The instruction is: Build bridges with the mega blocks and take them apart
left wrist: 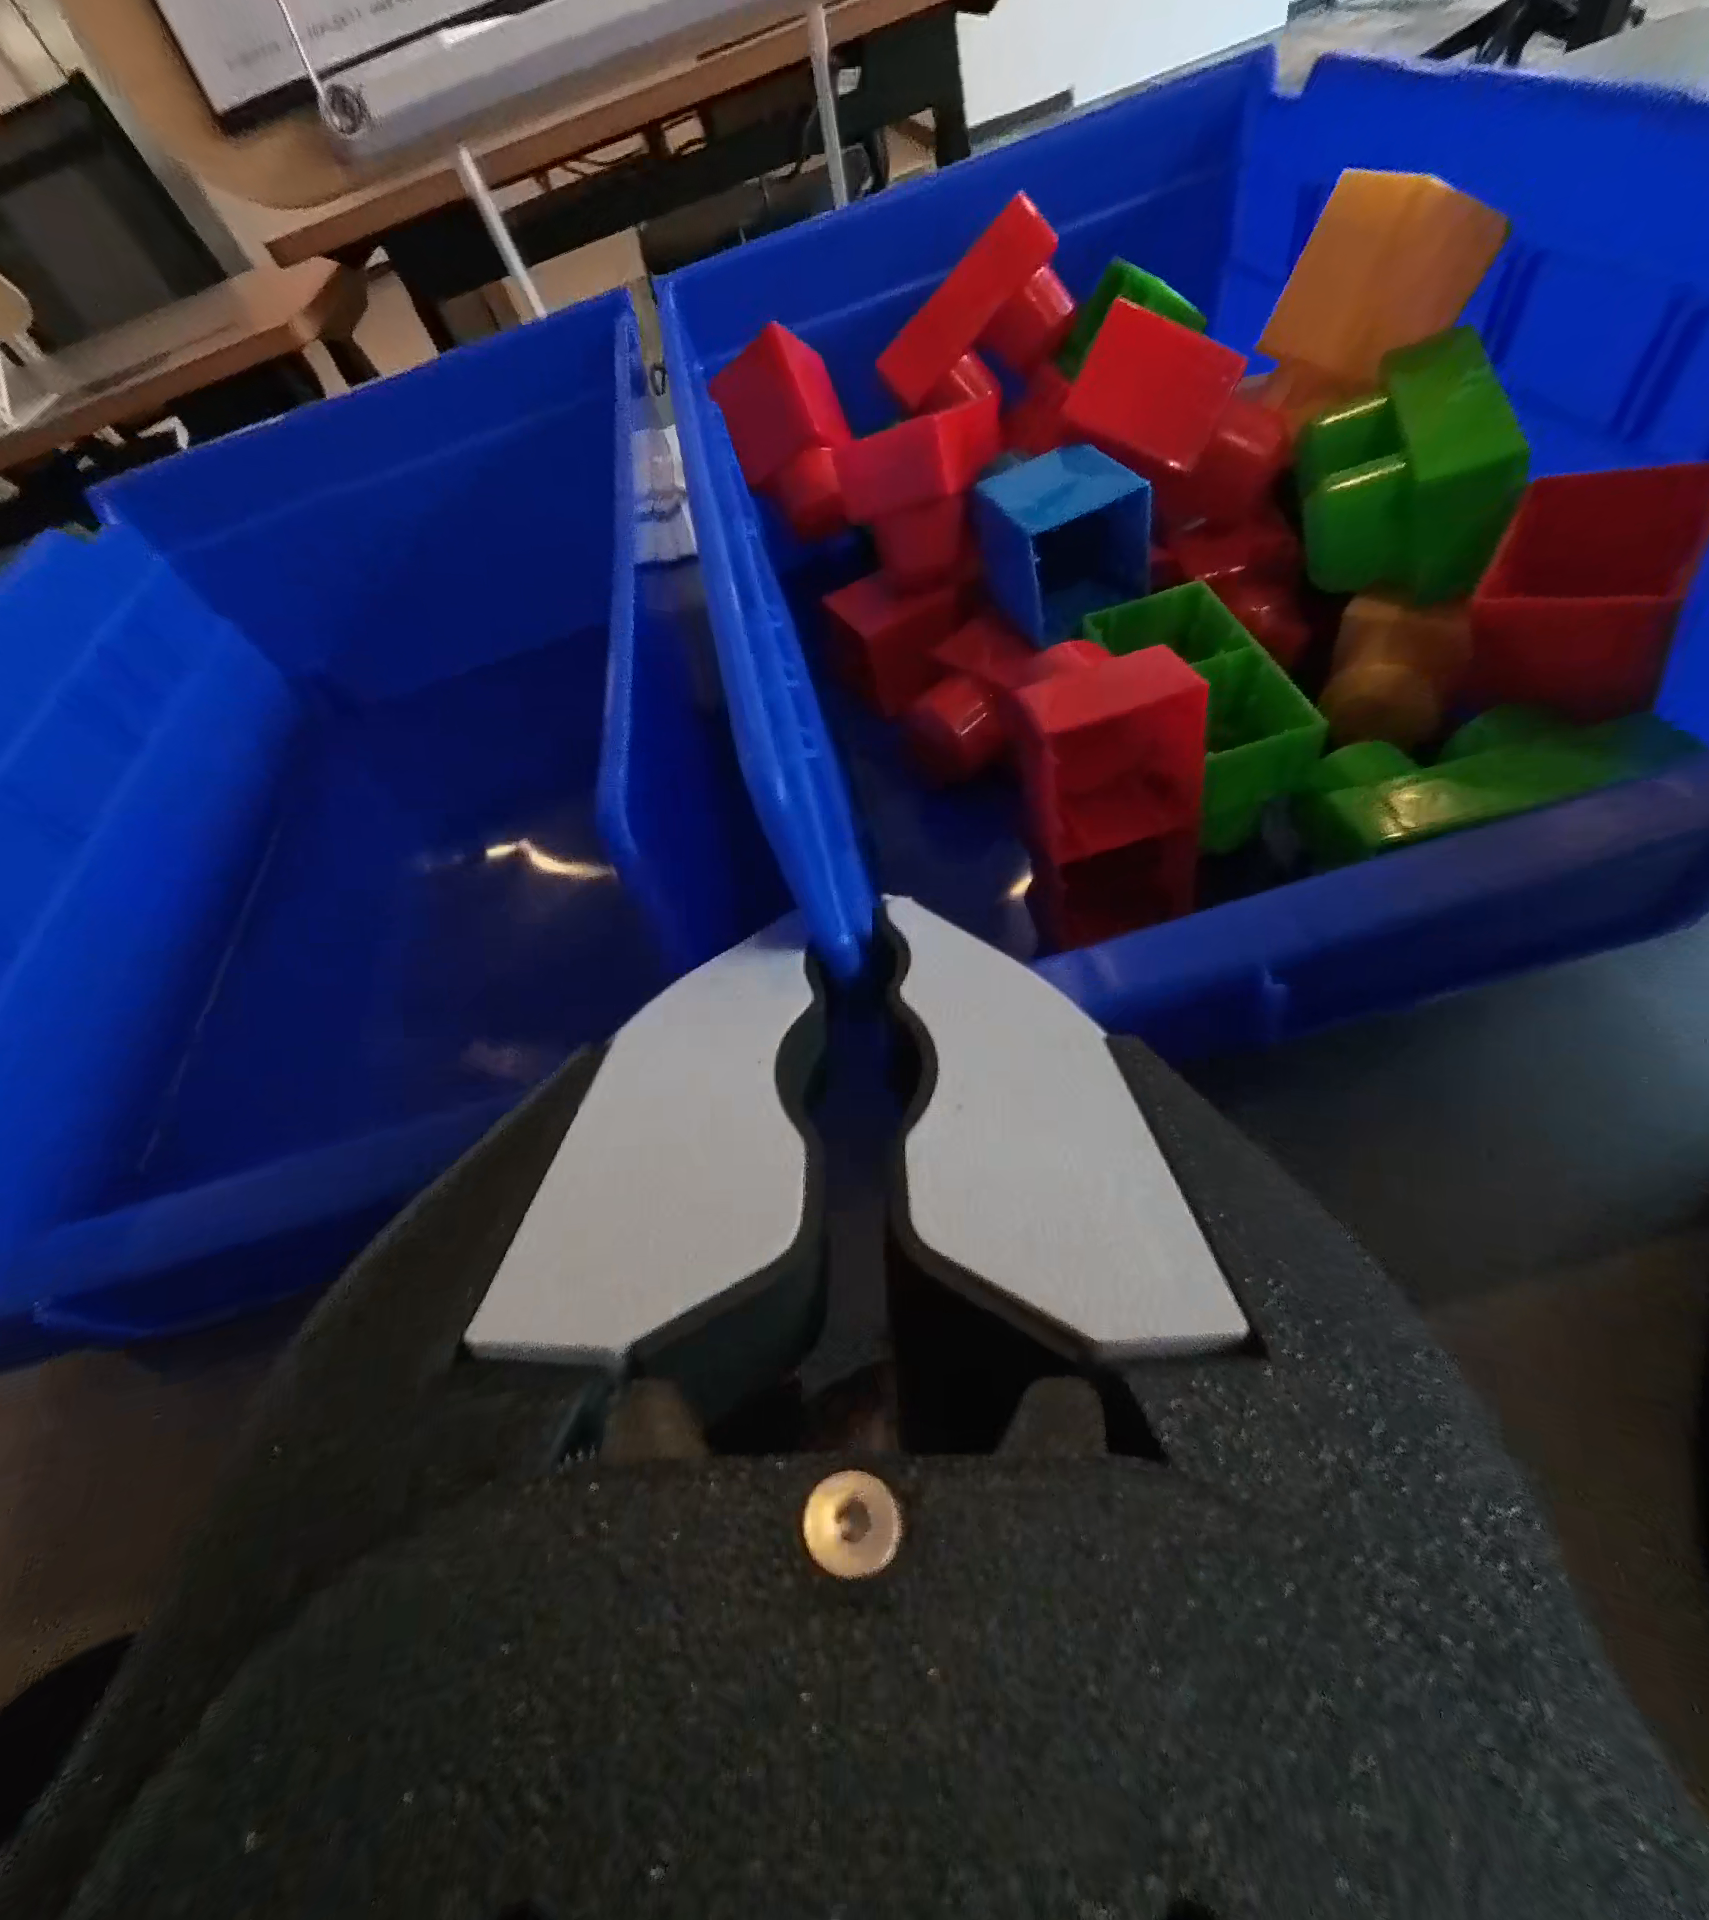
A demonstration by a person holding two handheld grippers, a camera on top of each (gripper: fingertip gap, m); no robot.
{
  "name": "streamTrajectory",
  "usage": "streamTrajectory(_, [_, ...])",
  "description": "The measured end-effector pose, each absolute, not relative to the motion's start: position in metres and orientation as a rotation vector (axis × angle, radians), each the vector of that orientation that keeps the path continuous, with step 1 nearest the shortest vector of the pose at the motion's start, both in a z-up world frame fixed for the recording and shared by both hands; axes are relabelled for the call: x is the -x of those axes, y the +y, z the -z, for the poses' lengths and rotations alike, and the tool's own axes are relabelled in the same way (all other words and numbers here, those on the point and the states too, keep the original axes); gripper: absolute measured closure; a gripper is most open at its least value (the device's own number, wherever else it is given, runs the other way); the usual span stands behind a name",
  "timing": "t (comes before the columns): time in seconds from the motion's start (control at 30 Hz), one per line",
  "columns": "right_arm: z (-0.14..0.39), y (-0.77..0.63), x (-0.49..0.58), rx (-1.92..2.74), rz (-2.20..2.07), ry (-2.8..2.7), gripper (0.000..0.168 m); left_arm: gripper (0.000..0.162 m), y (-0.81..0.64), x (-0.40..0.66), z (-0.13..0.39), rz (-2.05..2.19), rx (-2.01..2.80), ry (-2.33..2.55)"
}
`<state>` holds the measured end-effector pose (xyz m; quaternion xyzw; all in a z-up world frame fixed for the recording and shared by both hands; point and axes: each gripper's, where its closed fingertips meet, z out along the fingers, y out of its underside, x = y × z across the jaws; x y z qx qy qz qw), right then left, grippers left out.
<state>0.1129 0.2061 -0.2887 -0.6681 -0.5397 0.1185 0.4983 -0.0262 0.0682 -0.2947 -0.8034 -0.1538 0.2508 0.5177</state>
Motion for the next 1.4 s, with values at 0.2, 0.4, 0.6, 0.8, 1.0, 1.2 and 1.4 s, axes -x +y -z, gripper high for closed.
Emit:
streamTrajectory(0.2, [0.274,0.201,-0.117,1.491,-0.354,-1.270,0.159,0.158,0.068,0.022,0.279,-0.621,1.840,-0.275])
streamTrajectory(0.4, [0.266,0.196,-0.134,1.477,-0.361,-1.202,0.160,0.159,0.063,0.002,0.259,-0.614,1.725,-0.164])
streamTrajectory(0.6, [0.219,0.178,-0.144,1.378,-0.326,-1.142,0.160,0.157,0.046,-0.006,0.218,-0.634,1.615,-0.134])
streamTrajectory(0.8, [0.159,0.143,-0.126,1.278,-0.335,-1.134,0.160,0.158,0.010,0.012,0.167,-0.656,1.530,-0.159])
streamTrajectory(1.0, [0.129,0.090,-0.072,1.195,-0.407,-1.164,0.160,0.158,-0.054,0.055,0.137,-0.738,1.487,-0.211])
streamTrajectory(1.2, [0.122,0.027,0.005,1.108,-0.504,-1.216,0.160,0.158,-0.131,0.114,0.128,-0.848,1.459,-0.283])
streamTrajectory(1.4, [0.128,-0.037,0.083,1.043,-0.632,-1.268,0.160,0.158,-0.209,0.170,0.126,-0.978,1.439,-0.348])
